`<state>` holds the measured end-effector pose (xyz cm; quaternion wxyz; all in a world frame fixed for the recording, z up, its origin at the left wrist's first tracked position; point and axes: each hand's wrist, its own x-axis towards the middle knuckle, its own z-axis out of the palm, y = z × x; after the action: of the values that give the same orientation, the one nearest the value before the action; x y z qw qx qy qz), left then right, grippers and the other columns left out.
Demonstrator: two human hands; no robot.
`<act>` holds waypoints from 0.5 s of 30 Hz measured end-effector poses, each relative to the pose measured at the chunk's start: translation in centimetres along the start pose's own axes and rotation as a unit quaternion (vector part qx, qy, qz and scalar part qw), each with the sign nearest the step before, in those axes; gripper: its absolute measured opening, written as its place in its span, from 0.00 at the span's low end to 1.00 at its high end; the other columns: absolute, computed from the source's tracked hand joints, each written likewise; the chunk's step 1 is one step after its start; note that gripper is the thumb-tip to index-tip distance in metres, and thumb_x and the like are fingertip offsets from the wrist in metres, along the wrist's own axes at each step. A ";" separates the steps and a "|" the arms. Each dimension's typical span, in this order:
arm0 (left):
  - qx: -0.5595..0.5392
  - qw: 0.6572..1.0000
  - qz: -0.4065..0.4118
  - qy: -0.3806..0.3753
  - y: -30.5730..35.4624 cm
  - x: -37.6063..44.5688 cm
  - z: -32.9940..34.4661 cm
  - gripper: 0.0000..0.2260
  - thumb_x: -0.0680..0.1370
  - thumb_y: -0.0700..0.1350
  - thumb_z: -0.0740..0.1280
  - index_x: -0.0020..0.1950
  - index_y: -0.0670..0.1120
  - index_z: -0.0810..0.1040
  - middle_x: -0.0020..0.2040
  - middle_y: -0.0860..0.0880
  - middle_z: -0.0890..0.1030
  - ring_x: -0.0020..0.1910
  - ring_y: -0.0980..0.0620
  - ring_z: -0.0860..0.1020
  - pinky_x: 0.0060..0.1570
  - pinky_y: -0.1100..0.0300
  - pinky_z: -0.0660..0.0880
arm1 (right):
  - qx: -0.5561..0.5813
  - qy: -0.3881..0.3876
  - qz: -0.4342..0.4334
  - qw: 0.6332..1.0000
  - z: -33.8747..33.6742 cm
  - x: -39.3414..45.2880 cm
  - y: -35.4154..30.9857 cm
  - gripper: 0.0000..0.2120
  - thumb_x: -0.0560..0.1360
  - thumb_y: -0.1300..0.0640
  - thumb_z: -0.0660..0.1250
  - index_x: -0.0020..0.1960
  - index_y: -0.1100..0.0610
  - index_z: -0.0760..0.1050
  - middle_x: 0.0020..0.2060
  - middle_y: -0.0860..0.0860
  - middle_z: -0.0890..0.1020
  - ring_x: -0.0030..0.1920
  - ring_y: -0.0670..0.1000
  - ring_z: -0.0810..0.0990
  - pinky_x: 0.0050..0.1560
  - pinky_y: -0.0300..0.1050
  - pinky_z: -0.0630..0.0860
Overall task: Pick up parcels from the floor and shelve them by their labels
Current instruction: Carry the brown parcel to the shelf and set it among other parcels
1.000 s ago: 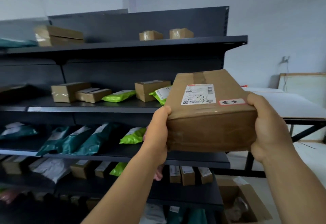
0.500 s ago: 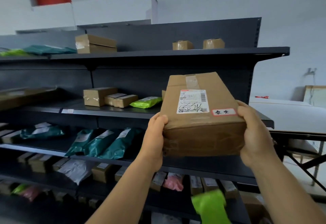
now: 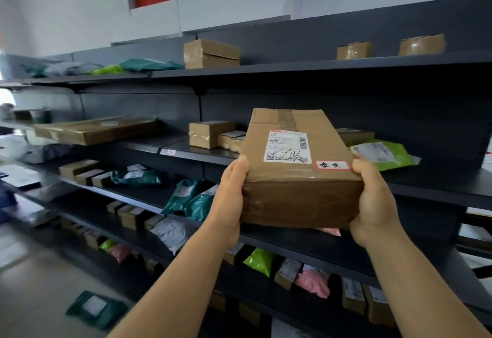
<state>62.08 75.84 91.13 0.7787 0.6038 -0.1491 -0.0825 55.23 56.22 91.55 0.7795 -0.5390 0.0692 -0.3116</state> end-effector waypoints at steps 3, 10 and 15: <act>0.028 0.999 0.017 0.008 -0.2 1.2 -0.6 0.30 0.71 0.70 0.64 0.71 0.59 0.73 0.64 0.49 0.82 0.61 0.47 0.82 0.62 0.43 0.79 | 0.004 -0.029 0.004 1.000 1.0 2.4 1.5 0.22 0.70 0.45 0.64 0.64 0.44 0.76 0.57 0.56 0.83 0.57 0.61 0.81 0.52 0.62 0.80; 0.025 0.996 0.025 0.086 -0.9 5.3 -1.3 0.21 0.78 0.59 0.64 0.71 0.58 0.72 0.61 0.46 0.81 0.58 0.44 0.81 0.59 0.43 0.79 | -0.008 -0.080 0.007 0.997 3.0 7.7 3.5 0.25 0.68 0.44 0.64 0.65 0.45 0.76 0.58 0.56 0.83 0.56 0.58 0.82 0.55 0.62 0.78; 0.000 0.990 0.036 0.135 -1.4 7.1 -2.5 0.26 0.70 0.58 0.65 0.69 0.57 0.73 0.61 0.44 0.82 0.58 0.42 0.81 0.56 0.42 0.79 | -0.012 -0.113 0.011 0.994 4.9 9.8 5.2 0.25 0.69 0.45 0.63 0.65 0.47 0.76 0.58 0.57 0.83 0.56 0.59 0.82 0.49 0.56 0.79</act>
<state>69.63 75.59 90.14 0.7943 0.6035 -0.0642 0.0276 67.30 55.80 91.15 0.7794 -0.5789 -0.0095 -0.2395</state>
